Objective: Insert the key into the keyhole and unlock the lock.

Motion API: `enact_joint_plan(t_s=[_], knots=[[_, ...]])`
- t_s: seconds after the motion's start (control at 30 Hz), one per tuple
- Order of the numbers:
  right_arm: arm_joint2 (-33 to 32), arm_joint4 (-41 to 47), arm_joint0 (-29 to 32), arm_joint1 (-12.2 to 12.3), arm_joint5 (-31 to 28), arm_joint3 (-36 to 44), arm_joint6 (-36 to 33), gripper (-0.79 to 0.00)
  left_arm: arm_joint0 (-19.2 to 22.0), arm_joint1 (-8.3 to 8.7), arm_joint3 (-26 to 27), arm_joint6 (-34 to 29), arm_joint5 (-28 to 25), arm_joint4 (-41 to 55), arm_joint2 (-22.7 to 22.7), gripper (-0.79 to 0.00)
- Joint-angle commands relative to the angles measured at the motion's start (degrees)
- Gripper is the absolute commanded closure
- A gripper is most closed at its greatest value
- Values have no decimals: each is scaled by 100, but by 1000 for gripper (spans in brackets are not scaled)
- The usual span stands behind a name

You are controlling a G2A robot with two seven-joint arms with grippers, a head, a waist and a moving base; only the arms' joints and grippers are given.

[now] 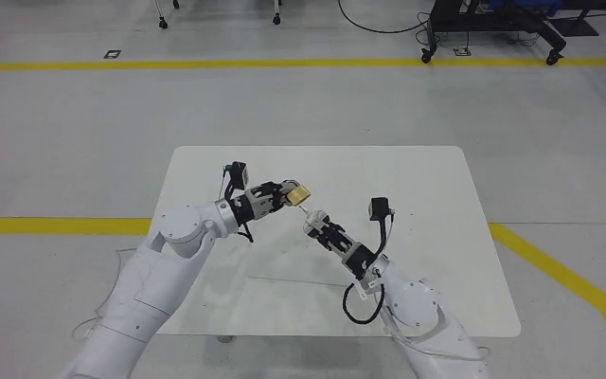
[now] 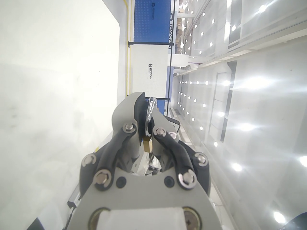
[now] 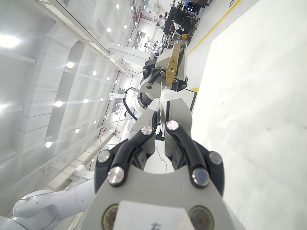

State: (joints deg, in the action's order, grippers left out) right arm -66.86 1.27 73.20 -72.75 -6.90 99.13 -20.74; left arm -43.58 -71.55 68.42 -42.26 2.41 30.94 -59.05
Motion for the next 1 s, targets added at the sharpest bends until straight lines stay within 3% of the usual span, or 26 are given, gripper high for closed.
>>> enact_joint_plan(t_s=[0.0,0.97], knots=[[-1,-6,22,-5,42,10,69,0,18,-10,-58,-74,23,80,-10,0],[147,-404,58,-82,344,47,581,0,136,-101,-320,-292,46,-31,2,0]])
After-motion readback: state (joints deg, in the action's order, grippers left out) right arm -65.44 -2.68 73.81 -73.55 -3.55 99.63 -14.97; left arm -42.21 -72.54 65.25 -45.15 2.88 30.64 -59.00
